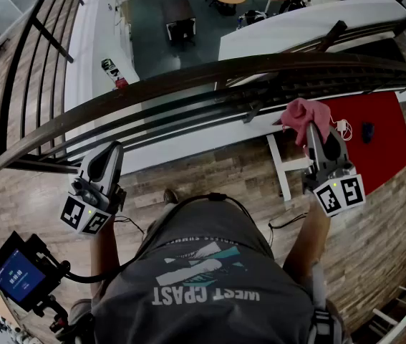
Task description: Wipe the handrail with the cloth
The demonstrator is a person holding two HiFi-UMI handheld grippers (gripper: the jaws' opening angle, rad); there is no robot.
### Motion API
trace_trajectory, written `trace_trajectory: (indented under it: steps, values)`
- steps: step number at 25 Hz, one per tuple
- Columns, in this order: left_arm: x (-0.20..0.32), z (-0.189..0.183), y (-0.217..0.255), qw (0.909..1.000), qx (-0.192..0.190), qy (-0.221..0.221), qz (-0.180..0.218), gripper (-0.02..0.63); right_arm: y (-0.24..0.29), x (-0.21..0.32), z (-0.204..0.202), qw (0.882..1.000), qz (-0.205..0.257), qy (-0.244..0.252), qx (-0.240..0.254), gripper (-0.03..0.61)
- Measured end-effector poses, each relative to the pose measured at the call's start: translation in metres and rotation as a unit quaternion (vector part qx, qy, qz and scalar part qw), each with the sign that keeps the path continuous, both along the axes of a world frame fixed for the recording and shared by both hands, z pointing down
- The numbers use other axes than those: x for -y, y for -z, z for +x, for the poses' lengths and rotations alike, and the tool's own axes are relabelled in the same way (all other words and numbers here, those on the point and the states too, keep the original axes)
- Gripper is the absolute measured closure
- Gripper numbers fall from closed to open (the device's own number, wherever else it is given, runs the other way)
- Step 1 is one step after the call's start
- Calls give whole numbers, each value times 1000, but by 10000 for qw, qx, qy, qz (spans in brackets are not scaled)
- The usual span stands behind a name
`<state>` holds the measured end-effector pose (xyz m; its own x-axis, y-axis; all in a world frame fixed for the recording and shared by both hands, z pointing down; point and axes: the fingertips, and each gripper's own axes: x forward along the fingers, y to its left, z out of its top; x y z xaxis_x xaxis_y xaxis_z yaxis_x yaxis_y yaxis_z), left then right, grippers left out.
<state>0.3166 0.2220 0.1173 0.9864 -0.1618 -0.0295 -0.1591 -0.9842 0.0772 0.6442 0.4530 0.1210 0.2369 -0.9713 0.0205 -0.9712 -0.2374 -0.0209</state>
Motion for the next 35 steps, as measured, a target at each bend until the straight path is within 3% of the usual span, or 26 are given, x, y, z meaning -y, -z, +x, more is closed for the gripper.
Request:
trace_trajectory:
  steps: [5,12,17,21,26,30,35]
  values:
    - [-14,2,-3,9984,-291,457,-169,611,19,23,23,9980,-282,537,-181,528]
    - [-18,21,13,9956,-602,523,-486,611,29,24,45,9969,-511,565,-218,528]
    - [-7,0,-2,9954,-415,765,-403,611,28,55,38,9962,-307,814,-93,528]
    - [4,8,-5,9954,-476,707,-440,611,21,73,40,9952,-361,908,-32,527]
    - [45,25,-24,9983,-312,463,-155,611,-33,119,86,9966,-739,311,-173,528]
    - [67,29,-38,9984,-82,552,-101,611,-71,143,146,9914,-1276,-77,-278,526]
    - [57,72,-41,9951,2,941,-294,611,-128,195,245,9823,-1840,154,-321,528]
